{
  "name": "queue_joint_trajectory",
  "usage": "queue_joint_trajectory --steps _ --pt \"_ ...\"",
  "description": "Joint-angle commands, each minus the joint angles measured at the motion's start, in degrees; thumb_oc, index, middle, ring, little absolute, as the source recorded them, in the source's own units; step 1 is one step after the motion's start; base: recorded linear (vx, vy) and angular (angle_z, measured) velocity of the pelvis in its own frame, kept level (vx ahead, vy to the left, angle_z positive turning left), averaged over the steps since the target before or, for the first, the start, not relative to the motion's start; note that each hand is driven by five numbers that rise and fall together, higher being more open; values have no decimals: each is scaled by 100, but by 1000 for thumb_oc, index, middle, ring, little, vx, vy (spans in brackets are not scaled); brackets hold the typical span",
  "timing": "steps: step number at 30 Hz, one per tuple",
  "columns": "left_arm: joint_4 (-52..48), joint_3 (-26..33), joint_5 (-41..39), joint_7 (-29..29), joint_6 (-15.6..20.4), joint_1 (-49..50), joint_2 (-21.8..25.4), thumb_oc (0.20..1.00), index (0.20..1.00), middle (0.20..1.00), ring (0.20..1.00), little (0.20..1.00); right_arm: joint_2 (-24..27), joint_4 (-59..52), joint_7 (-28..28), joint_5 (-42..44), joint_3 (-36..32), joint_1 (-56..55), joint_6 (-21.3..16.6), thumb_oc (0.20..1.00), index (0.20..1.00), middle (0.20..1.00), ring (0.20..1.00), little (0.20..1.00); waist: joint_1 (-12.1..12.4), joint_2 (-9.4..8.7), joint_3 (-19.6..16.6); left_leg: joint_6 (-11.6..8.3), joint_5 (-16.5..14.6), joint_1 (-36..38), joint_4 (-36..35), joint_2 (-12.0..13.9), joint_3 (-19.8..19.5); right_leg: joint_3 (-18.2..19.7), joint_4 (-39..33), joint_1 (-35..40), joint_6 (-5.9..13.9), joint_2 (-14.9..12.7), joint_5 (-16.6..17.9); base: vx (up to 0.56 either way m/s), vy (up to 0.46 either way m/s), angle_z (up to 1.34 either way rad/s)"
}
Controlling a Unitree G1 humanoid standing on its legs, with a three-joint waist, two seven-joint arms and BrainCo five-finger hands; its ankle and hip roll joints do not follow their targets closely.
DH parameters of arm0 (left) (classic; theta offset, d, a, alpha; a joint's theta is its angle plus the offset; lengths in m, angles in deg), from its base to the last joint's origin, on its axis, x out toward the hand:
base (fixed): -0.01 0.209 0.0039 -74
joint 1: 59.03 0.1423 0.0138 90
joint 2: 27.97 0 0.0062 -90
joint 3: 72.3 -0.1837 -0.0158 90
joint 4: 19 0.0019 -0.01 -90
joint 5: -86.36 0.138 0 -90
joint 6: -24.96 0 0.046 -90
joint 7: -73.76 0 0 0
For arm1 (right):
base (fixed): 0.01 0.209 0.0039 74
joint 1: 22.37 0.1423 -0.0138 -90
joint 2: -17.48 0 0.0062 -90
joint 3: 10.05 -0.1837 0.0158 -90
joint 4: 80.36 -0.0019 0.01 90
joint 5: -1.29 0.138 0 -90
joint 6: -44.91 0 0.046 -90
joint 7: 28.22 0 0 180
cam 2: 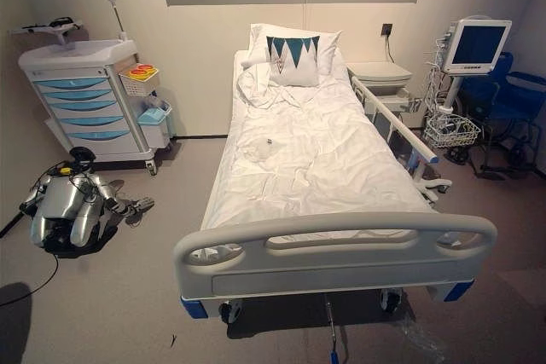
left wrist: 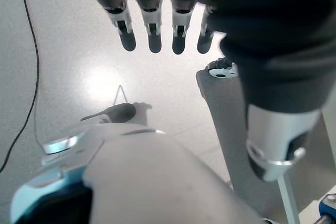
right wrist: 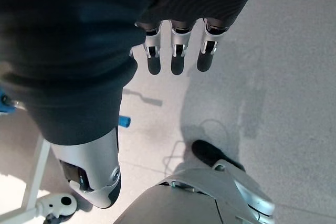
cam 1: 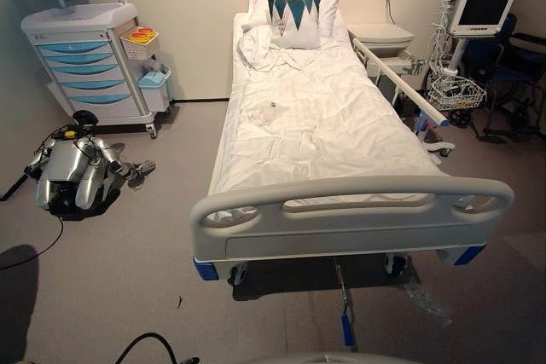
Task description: Raise the hospital bed
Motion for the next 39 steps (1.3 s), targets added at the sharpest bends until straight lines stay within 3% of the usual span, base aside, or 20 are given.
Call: queue_joint_trajectory --steps 1,5,6,7,8,12,14,15,20,21,25,26,30,33,39 --pt "15 -7 -306 216 98 -674 79 1000 1000 1000 1000 1000 11 -21 94 91 281 693 -94 1000 1000 1000 1000 1000 189 -158 484 -25 287 -556 71 124 -356 277 552 -842 535 -608 572 -364 -94 15" --pt "6 -84 -430 308 102 -853 88 1000 1000 1000 1000 1000 66 -143 218 261 259 940 -123 1000 1000 1000 1000 1000 173 -27 764 -65 432 -1020 211 135 -489 176 685 -1226 470 -593 571 -169 -72 34" --pt "-43 -187 -575 394 115 -972 56 1000 1000 1000 1000 1000 135 -325 338 502 203 1088 -176 1000 1000 1000 1000 1000 95 6 996 -159 373 -1628 916 99 -420 176 765 -1525 408 -636 588 -181 -106 20" --pt "-42 -187 -575 394 115 -975 56 1000 1000 1000 1000 1000 136 -325 338 503 202 1091 -176 1000 1000 1000 1000 1000 91 10 981 -160 358 -1665 949 102 -426 171 773 -1547 407 -634 586 -299 -117 48" --pt "-237 -366 -706 499 193 -1127 27 1000 1000 1000 1000 1000 186 -549 452 697 264 1270 -238 1000 1000 1000 1000 1000 8 59 1217 -191 368 -1970 1112 163 -283 161 919 -1929 369 -627 633 -191 -24 51" --pt "-496 -838 -767 717 349 -1411 -39 1000 1000 1000 1000 1000 274 -552 733 727 469 1871 -262 1000 1000 1000 1000 1000 20 271 1584 -130 557 -2386 886 180 -216 274 1085 -2650 382 -585 765 -138 47 14" --pt "-495 -838 -767 718 349 -1413 -40 1000 1000 1000 1000 1000 274 -551 733 728 469 1873 -262 1000 1000 1000 1000 1000 28 267 1588 -131 545 -2385 895 182 -207 284 1104 -2658 382 -586 751 -69 43 1" --pt "-657 -961 -991 862 433 -1669 -7 1000 1000 1000 1000 1000 286 -652 915 949 514 2240 -318 1000 1000 1000 1000 1000 13 324 1769 -114 605 -2885 1027 189 -120 399 1164 -3187 370 -612 875 -135 67 -2" --pt "-880 -1066 -1227 1022 531 -1894 81 1000 1000 1000 1000 1000 291 -693 1124 1170 626 2666 -351 1000 1000 1000 1000 1000 59 359 2035 -74 560 -3564 1391 164 -295 559 1458 -3866 338 -584 911 -103 36 -18" --pt "-977 -1111 -1372 1079 598 -1912 99 1000 1000 1000 1000 1000 336 -751 1199 1296 631 2800 -410 1000 1000 1000 1000 1000 85 332 2124 -53 491 -3919 1603 28 -471 661 1511 -4146 336 -579 986 -62 18 -21" --pt "-1250 -1177 -1597 1200 707 -1966 167 1000 1000 1000 1000 1000 416 -979 1441 1605 637 3083 -491 1000 1000 1000 1000 1000 32 394 2322 -82 470 -4478 1841 47 -423 691 1659 -4621 356 -654 1039 -39 3 -17" --pt "-1323 -1211 -1566 1254 723 -1980 206 1000 1000 1000 1000 1000 449 -980 1505 1658 636 3147 -487 1000 1000 1000 1000 1000 43 436 2351 -125 305 -4519 1923 66 -407 684 1773 -4692 391 -664 872 16 12 3" --pt "-1715 -1320 -1599 1319 812 -1955 295 1000 1000 1000 1000 1000 577 -957 1617 1875 576 3434 -547 1000 1000 1000 1000 1000 109 512 2398 -130 270 -4853 2054 77 -360 693 1924 -5070 390 -723 845 7 18 5" --pt "-2464 -1199 -1764 1332 886 -1814 558 1000 1000 1000 1000 1000 726 -1018 1744 2289 444 3756 -637 1000 1000 1000 1000 1000 188 545 2514 -126 53 -5389 2653 109 -360 730 2426 -5512 376 -780 682 -34 19 2" --pt "-3052 -1048 -1863 1403 922 -1499 839 1000 1000 1000 1000 1000 900 -1425 1894 2669 395 4014 -797 1000 1000 1000 1000 1000 217 549 2605 -88 -319 -6057 3557 97 -376 759 3288 -6146 351 -810 418 -21 12 3"
